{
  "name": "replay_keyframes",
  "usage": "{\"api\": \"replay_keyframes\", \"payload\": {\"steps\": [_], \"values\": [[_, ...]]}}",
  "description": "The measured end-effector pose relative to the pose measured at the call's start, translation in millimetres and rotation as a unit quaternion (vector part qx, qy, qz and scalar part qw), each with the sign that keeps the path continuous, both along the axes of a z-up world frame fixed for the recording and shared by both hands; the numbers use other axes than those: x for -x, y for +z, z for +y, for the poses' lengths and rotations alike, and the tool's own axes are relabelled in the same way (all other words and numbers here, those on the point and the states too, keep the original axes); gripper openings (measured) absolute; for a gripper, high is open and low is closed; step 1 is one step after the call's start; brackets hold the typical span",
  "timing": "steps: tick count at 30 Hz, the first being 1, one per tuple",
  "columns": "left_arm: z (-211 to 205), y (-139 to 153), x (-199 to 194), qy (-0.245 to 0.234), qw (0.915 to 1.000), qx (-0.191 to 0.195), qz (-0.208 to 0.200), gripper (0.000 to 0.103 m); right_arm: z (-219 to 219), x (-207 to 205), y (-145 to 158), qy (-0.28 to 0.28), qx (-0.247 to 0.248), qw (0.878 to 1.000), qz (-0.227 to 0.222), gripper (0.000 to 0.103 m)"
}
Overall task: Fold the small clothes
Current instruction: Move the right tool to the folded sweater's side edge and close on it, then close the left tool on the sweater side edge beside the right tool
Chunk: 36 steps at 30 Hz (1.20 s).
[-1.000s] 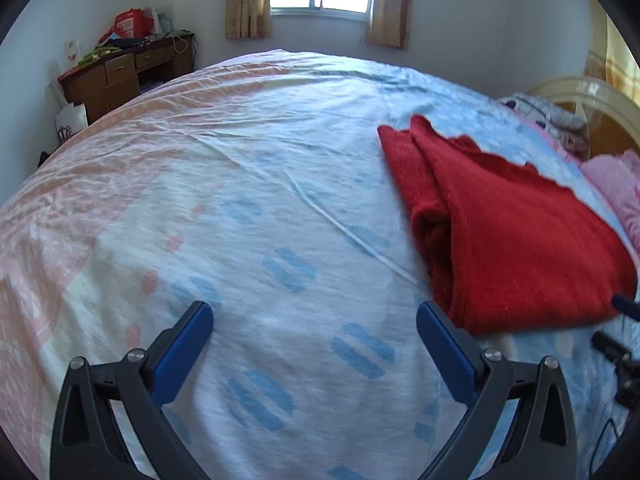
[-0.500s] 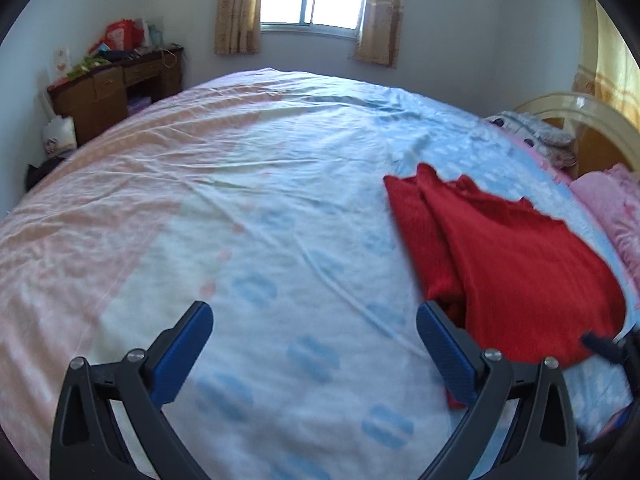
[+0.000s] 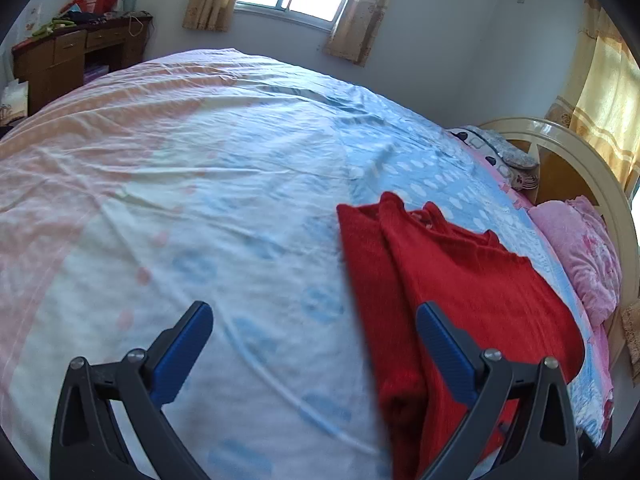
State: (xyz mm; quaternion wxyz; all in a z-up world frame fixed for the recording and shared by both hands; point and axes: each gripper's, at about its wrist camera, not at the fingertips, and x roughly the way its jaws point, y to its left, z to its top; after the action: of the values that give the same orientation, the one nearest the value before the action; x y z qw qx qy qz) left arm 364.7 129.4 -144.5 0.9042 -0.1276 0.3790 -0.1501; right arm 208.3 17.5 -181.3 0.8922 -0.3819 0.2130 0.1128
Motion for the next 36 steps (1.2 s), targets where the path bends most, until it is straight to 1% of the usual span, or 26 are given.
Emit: {"api": "replay_keyframes", "payload": {"steps": [2,5,7,8,10,12,14,19,20,21,23,24,25,26,27,28,29,31,33,36], "values": [[-1,-2,-9,-0.009,0.9999,0.010,0.005,0.103,4,-4,-2,-0.006,0.007,1.000,-0.005,0.045],[-1,-8,-20,-0.028,0.9985,0.042,0.023,0.103,6,-9,-2,-0.013,0.005,1.000,-0.005,0.045],[-1,-8,-24,-0.031,0.9974,0.061,0.024,0.103,7,-6,-2,-0.014,0.009,1.000,-0.012,0.044],[-3,-8,-28,-0.036,0.9969,0.065,0.028,0.103,7,-1,-4,-0.010,0.012,1.000,-0.014,0.040],[-8,-9,-35,-0.039,0.9970,0.060,0.031,0.103,10,2,-9,-0.004,0.016,1.000,-0.015,0.036],[-16,-11,-42,-0.042,0.9972,0.050,0.038,0.103,13,3,-12,-0.001,0.022,1.000,-0.017,0.034],[-22,-11,-49,-0.026,0.9987,0.027,0.033,0.103,14,4,-13,0.000,0.024,1.000,-0.017,0.033],[-28,-13,-63,-0.022,0.9990,0.016,0.037,0.102,12,3,-14,-0.003,0.013,1.000,-0.019,0.032],[-30,-13,-65,-0.020,0.9991,0.010,0.036,0.098,13,4,-15,-0.004,0.013,1.000,-0.023,0.032],[-32,-12,-65,-0.020,0.9992,0.006,0.034,0.091,14,6,-16,-0.004,0.015,1.000,-0.027,0.032],[-35,-13,-65,-0.019,0.9994,-0.003,0.030,0.084,14,5,-16,-0.003,0.017,0.999,-0.032,0.031],[-37,-13,-65,-0.019,0.9994,-0.007,0.028,0.077,15,6,-16,-0.003,0.017,0.999,-0.034,0.031],[-39,-13,-64,-0.029,0.9993,-0.006,0.025,0.072,16,7,-17,-0.003,0.017,0.999,-0.036,0.031],[-39,-13,-64,-0.033,0.9991,-0.006,0.026,0.064,15,7,-17,-0.002,0.017,0.999,-0.037,0.030],[-40,-14,-64,-0.033,0.9991,-0.008,0.027,0.061,16,7,-17,-0.001,0.016,0.999,-0.037,0.030],[-40,-14,-64,-0.032,0.9991,-0.011,0.026,0.061,16,6,-17,0.000,0.015,0.999,-0.038,0.030],[-41,-14,-64,-0.032,0.9991,-0.013,0.026,0.059,15,7,-17,0.000,0.013,0.999,-0.038,0.029],[-42,-14,-64,-0.029,0.9990,-0.020,0.026,0.054,15,5,-16,0.003,0.011,0.999,-0.034,0.023],[-43,-14,-64,-0.027,0.9990,-0.025,0.025,0.050,16,5,-18,0.005,0.015,0.999,-0.035,0.021],[-44,-15,-65,-0.026,0.9990,-0.025,0.026,0.050,20,6,-19,0.006,0.022,0.999,-0.038,0.018]]}}
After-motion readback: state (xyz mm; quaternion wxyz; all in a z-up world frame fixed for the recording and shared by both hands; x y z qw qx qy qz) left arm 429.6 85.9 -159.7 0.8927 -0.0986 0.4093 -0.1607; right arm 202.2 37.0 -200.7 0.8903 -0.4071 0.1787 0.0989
